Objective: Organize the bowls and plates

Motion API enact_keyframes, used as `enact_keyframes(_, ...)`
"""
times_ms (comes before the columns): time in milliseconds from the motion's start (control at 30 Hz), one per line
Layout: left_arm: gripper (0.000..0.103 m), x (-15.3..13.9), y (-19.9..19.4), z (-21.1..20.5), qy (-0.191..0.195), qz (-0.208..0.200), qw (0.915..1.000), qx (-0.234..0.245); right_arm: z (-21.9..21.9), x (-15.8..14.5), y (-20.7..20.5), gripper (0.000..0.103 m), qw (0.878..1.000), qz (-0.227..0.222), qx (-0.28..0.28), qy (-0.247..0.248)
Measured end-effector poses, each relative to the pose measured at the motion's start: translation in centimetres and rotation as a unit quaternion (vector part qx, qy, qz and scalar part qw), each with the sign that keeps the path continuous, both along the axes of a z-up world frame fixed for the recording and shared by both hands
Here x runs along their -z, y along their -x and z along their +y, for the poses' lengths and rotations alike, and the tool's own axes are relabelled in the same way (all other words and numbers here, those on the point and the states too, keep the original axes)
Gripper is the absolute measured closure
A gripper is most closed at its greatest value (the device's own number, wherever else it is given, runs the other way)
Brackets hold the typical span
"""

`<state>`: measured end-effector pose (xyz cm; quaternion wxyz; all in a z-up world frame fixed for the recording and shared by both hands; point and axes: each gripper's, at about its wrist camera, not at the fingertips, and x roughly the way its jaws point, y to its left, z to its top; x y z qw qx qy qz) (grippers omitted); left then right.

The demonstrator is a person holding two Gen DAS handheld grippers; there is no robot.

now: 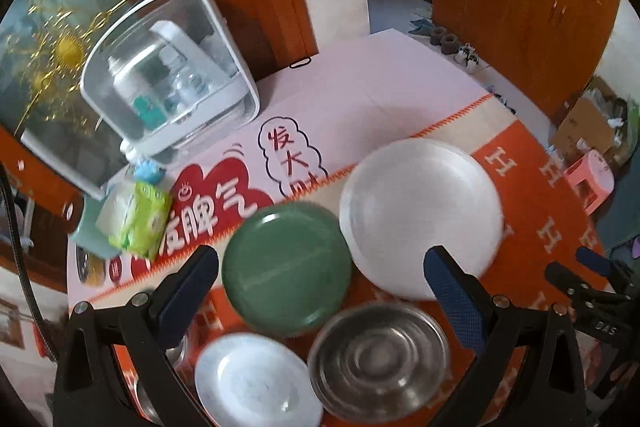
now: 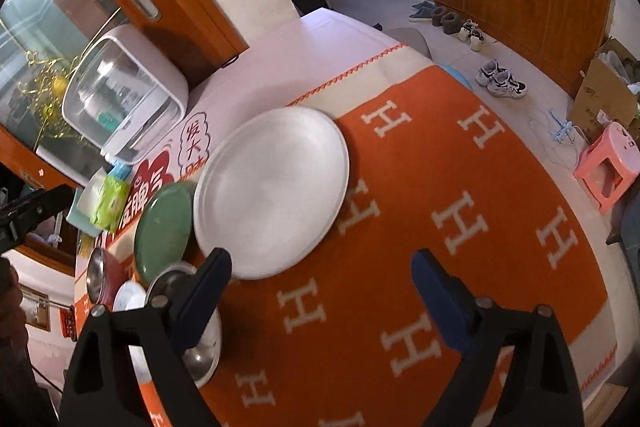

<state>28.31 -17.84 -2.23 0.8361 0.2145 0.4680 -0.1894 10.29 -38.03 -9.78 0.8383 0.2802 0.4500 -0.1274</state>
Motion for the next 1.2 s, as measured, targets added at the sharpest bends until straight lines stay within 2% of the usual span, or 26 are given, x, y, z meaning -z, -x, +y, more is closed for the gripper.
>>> enact_keyframes(133, 0.001, 2.2, -2.8, -1.3, -0.005, 0.011, 0.9999, 0.001, -1.1, 1.3, -1.1, 0.014, 1.000, -0.013, 0.001, -0.006)
enact_keyframes(267, 0.001, 4.9, -5.0, -2.1, 0.014, 0.034, 0.9993, 0.000, -1.9, 2.7, -1.8, 0.015, 1.000, -0.024, 0.001, -0.019)
enact_keyframes(400, 0.002, 7.9, -6.6, -3.1, 0.020, 0.050, 0.9984, 0.014, -2.3, 4.1, -2.7, 0.015, 0.999, -0.026, 0.000, -0.022)
enact_keyframes(500, 0.003, 10.0, -7.6, -3.6, 0.025, 0.058, 0.9979, 0.016, -2.3, 5.1, -3.4, 0.021, 0.999, -0.025, -0.007, -0.026)
enact_keyframes(733, 0.009, 13.7, -9.2, -3.8, 0.040, 0.074, 0.9963, 0.018, -1.1, 6.7, -4.9, 0.025, 0.999, -0.026, -0.034, -0.028)
enact_keyframes(900, 0.015, 15.7, -10.2, -3.7, 0.049, 0.092, 0.9944, 0.013, -0.6, 7.8, -5.7, 0.037, 0.999, -0.012, -0.040, -0.024)
enact_keyframes(1100, 0.030, 17.5, -10.9, -3.9, 0.055, 0.114, 0.9919, 0.012, -0.7, 8.9, -6.2, 0.051, 0.999, 0.003, -0.036, -0.020)
enact_keyframes(1200, 0.033, 17.9, -11.2, -4.1, 0.060, 0.121, 0.9908, 0.012, -0.8, 9.2, -6.3, 0.059, 0.999, 0.006, -0.034, -0.018)
